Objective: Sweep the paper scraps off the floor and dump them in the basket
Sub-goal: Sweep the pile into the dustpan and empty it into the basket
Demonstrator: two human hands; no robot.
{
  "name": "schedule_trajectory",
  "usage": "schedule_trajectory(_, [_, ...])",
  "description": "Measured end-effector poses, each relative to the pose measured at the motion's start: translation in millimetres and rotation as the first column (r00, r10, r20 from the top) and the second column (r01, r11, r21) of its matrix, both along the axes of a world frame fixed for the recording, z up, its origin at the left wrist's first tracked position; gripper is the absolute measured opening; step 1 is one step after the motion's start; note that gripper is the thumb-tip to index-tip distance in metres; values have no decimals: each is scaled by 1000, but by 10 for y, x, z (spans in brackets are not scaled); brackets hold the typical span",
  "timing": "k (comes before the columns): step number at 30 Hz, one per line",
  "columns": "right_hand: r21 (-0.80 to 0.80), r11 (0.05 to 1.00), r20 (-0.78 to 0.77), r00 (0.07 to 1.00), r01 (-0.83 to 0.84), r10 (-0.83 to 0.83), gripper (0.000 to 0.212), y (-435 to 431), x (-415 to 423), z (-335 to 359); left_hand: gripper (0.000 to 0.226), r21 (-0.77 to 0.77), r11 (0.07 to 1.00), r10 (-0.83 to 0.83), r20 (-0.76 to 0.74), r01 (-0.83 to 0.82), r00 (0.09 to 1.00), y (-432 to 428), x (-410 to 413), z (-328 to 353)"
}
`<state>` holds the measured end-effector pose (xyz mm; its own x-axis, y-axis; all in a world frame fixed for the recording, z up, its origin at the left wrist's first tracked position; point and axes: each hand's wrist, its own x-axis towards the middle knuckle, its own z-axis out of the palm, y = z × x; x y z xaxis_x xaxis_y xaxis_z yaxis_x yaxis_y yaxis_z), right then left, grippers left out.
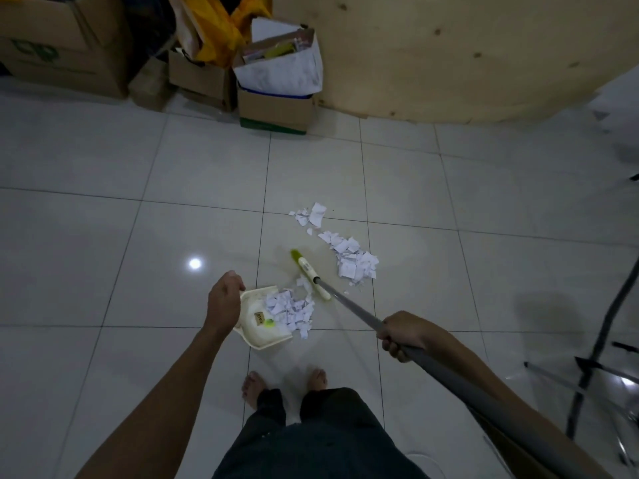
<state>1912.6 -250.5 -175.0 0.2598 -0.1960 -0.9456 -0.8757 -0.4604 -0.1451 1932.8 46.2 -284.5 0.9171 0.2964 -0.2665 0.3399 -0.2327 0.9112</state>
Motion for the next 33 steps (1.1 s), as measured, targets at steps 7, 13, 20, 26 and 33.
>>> schedule_trajectory(7, [-82, 959, 109, 954, -272, 280, 24, 250, 100, -440, 46, 6, 999, -33, 3, 33, 999, -28, -23, -41])
schedule_trajectory(13, [-74, 914, 51, 914, -400, 404, 33, 605, -53, -646, 55, 8, 999, -52, 18, 52, 999, 1, -77, -82])
schedule_trajectory(20, [-16, 918, 15, 918, -397, 397, 26, 497, -202, -545, 43, 42, 996, -82, 8, 82, 997, -29, -98, -82])
schedule_trajectory(26, [2, 948, 47, 947, -319, 319, 13, 269, -254, -281, 42, 28, 998, -48, 8, 48, 999, -45, -221, -1])
schedule_trajectory(33, [-59, 962, 106, 957, -266, 271, 14, -56, -453, -235, 66, 40, 999, -26, 41, 24, 999, 12, -324, 77])
